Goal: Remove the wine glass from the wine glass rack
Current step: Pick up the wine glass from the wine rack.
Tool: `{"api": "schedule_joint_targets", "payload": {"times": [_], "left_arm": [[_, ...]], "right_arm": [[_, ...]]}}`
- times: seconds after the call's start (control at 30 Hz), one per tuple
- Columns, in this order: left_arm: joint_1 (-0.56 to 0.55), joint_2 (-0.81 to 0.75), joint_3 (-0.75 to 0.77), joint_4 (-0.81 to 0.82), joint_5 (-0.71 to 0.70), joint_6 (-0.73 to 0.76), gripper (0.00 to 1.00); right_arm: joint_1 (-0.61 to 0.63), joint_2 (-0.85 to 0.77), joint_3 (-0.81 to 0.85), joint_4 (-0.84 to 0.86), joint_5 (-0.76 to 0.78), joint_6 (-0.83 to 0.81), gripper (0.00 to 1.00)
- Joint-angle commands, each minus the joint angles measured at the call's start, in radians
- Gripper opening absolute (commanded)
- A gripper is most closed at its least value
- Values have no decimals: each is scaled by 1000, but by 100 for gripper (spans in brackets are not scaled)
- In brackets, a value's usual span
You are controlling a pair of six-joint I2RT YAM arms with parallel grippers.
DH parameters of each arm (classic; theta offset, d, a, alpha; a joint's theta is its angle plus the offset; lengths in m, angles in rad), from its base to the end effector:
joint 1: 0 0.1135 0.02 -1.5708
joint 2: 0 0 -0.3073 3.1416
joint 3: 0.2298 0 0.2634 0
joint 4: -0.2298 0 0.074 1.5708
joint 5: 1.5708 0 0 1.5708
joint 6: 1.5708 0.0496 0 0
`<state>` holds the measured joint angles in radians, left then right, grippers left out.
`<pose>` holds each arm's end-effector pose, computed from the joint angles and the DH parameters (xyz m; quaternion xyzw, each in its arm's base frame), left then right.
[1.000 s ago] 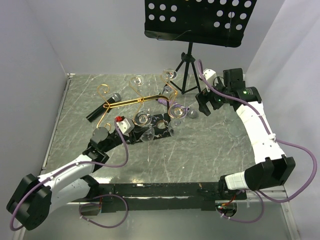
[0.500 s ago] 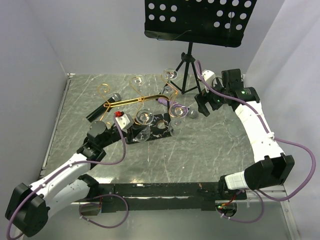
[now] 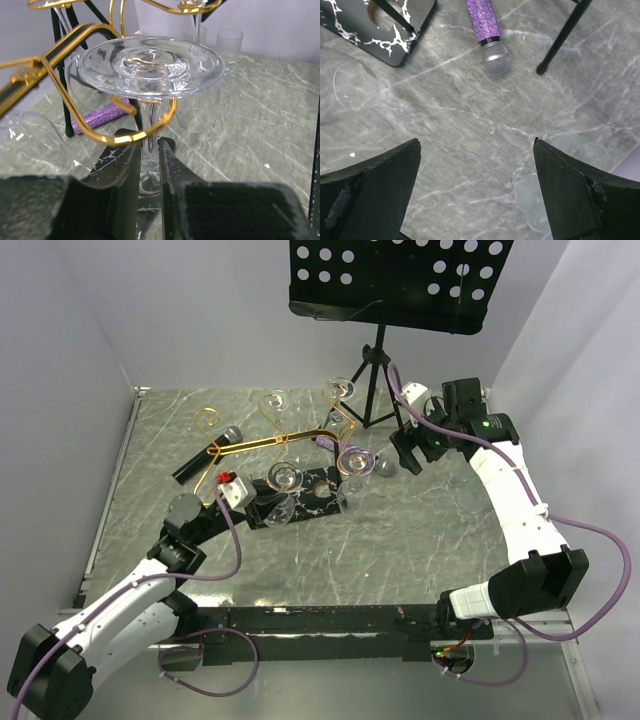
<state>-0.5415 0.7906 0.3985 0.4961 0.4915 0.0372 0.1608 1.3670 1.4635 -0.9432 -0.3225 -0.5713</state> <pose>0.1429 -0.1133 0.3016 0.3585 0.5707 -0.3375 0.6572 0.2813 0.0615 0.4082 -0.3835 0.8415 0.0757 0.3729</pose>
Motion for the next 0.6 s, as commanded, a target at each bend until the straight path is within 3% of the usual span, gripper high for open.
{"api": "schedule_joint_targets", "payload": {"times": [0.0,0.3,0.57], "left_arm": [[14,-33,-65,222,-34,-82,1],[44,13,-75,331,-108,-177,1],[44,101,-15,318,-100,-172,1]], "right_arm": [[17,23,103,-54,52,-54,100],[37,32,117,-83,99,-79,100],[45,-6,54,-59,102,-78,100]]}}
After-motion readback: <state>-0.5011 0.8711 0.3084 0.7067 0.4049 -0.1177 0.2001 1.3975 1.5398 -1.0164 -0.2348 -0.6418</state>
